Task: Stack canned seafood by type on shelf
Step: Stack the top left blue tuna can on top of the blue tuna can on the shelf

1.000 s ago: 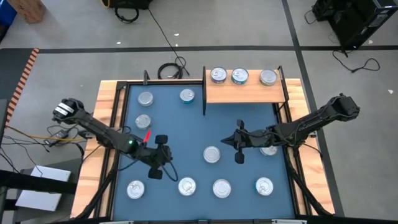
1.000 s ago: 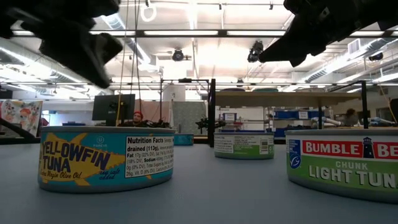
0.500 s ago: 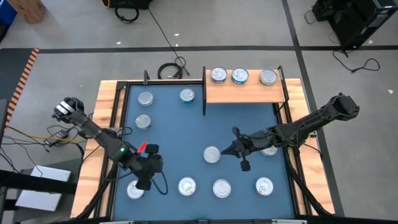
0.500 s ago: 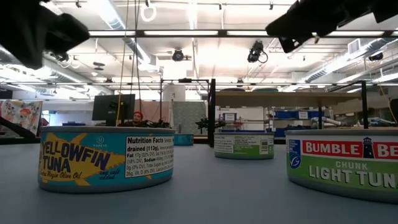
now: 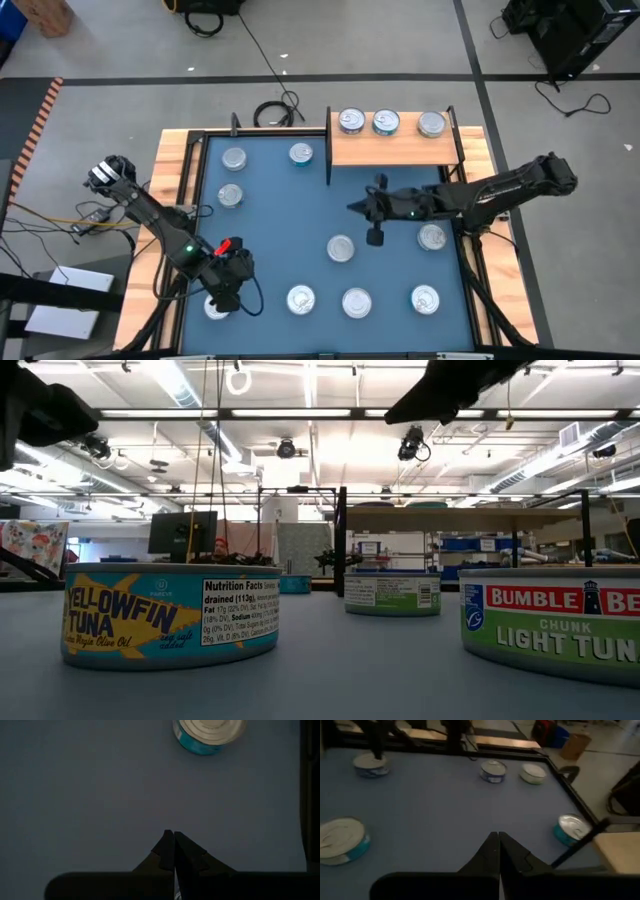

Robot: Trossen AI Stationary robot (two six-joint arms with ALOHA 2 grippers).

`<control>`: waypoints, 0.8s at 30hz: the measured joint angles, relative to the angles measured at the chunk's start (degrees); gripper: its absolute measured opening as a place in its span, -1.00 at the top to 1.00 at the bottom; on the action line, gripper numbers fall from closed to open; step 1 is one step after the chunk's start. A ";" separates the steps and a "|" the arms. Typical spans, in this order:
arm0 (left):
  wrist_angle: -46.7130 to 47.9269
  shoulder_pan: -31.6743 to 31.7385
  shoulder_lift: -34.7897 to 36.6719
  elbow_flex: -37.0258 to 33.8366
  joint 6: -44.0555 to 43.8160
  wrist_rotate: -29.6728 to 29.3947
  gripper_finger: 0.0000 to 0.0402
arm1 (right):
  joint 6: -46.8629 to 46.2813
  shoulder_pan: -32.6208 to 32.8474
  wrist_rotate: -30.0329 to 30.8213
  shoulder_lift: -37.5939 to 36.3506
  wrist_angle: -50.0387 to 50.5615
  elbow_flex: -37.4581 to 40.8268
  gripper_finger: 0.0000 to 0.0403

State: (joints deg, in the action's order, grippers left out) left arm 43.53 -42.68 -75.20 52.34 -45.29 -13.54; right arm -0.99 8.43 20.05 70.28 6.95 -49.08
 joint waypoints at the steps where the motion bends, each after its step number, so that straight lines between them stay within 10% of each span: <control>1: 0.23 -0.30 0.00 0.00 0.00 0.05 0.97 | 0.11 -0.82 0.45 0.00 1.88 -1.19 0.98; 24: -11.53 10.67 0.00 -0.09 22.28 0.93 0.99 | -4.63 -34.24 -3.58 -0.09 14.91 -8.11 0.98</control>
State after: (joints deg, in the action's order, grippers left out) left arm 32.00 -32.01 -75.20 52.25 -23.01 -12.62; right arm -5.62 -25.81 16.47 70.19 21.86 -57.19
